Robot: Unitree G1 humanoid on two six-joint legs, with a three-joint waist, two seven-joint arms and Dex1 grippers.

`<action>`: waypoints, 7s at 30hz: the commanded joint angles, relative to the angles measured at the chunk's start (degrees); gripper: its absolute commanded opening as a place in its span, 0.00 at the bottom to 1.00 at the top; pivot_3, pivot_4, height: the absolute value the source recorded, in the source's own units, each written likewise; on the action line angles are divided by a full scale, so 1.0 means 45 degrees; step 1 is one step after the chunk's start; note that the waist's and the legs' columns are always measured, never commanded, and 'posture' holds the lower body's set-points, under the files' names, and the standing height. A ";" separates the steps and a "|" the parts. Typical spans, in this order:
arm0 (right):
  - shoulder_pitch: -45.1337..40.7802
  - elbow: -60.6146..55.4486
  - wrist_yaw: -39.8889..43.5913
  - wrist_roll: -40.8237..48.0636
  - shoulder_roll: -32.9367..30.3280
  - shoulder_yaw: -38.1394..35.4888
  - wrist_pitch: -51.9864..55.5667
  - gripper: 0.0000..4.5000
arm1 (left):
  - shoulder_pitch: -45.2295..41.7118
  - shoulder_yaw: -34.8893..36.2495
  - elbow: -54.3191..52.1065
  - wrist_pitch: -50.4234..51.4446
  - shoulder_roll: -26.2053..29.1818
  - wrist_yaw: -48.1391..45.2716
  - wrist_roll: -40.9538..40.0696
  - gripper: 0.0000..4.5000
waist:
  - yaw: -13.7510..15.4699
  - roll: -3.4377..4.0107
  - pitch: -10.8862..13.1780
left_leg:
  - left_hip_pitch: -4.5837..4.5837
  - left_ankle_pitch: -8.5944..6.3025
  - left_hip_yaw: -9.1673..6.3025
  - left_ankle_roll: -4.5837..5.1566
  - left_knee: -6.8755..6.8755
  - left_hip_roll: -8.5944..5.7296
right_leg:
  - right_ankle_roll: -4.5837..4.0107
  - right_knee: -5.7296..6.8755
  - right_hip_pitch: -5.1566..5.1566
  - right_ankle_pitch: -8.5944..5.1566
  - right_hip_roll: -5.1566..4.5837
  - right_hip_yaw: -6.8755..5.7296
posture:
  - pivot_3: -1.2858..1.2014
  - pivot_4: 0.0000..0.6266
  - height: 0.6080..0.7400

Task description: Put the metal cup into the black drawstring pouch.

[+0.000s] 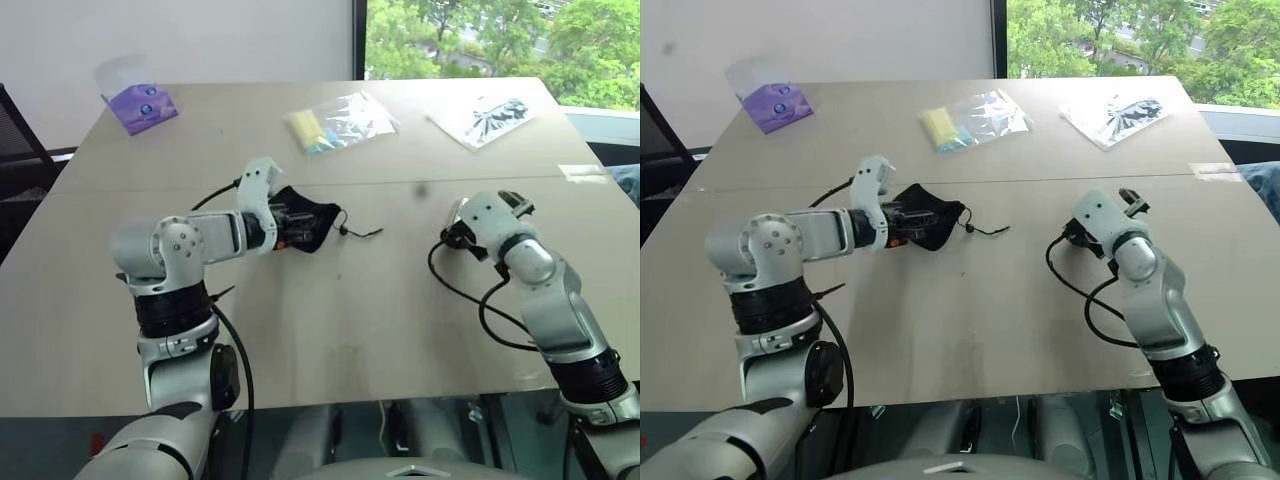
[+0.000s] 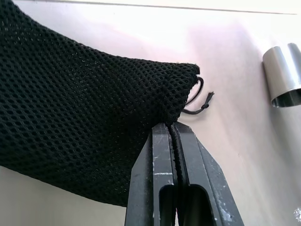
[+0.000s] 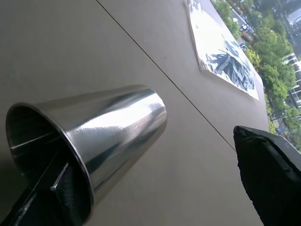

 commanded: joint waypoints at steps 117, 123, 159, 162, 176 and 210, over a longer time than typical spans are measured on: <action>-0.4225 1.1484 0.1161 0.9757 0.9742 -0.2471 -0.8723 0.02 | 0.1288 -0.2814 -0.1026 -0.5396 0.4607 0.9326 -1.6918 0.00 | -0.0338 0.0006 0.0001 | 0.0021 0.0031 -0.0036 -0.0051 -0.0016 -0.0004 | -0.0009 0.0051 -0.0004 0.0001 -0.0006 -0.0009 | 0.52 0.24 1.00; -0.4680 1.1087 0.0506 0.9957 0.9270 -0.2113 -0.8297 0.02 | 0.1066 -0.3248 -0.0942 -0.6187 0.4569 0.9406 -1.6920 0.00 | -0.0323 0.0017 0.0007 | 0.0023 0.0032 -0.0034 -0.0049 -0.0024 -0.0003 | -0.0010 0.0049 -0.0003 0.0000 -0.0006 -0.0006 | 0.52 0.24 1.00; 0.0152 0.2000 0.3447 0.7106 0.4039 0.0232 -0.6884 0.00 | 0.3992 -0.5788 -0.3695 -1.2487 0.7830 0.0565 0.0589 0.70 | -0.0334 0.0065 0.0043 | 0.0001 0.0040 -0.0006 -0.0060 -0.0215 0.0010 | -0.0014 -0.0092 -0.0061 -0.0004 0.0009 0.0020 | 0.52 0.24 1.00; 0.0796 0.0862 0.3678 0.7413 0.3282 -0.0075 -0.6321 0.00 | 0.4154 -0.6238 -0.3597 -1.3132 0.8218 -0.0051 0.2169 0.94 | -0.0274 0.0065 0.0043 | -0.0002 0.0039 -0.0010 -0.0059 -0.0202 0.0011 | -0.0014 -0.0091 -0.0057 -0.0004 0.0008 0.0013 | 0.52 0.24 1.00; 0.2255 -0.1923 0.2740 0.7901 0.2335 -0.0818 -0.4261 0.00 | 0.2977 -0.8481 -0.1665 -1.4862 0.6051 -0.0105 0.9214 0.99 | -0.0007 0.0061 0.0045 | 0.0002 0.0039 -0.0012 -0.0053 -0.0189 0.0004 | -0.0012 -0.0086 -0.0032 -0.0004 0.0007 0.0004 | 0.52 0.24 1.00; 0.1155 -0.1345 0.1792 0.7321 0.2909 -0.0041 -0.4528 0.00 | -0.1843 -0.7784 0.5112 -1.2114 0.1067 -0.4442 1.0581 0.01 | -0.0032 0.0054 0.0041 | -0.0008 0.0040 -0.0028 -0.0052 -0.0149 -0.0004 | -0.0011 -0.0063 -0.0029 -0.0003 0.0010 -0.0023 | 0.52 0.24 1.00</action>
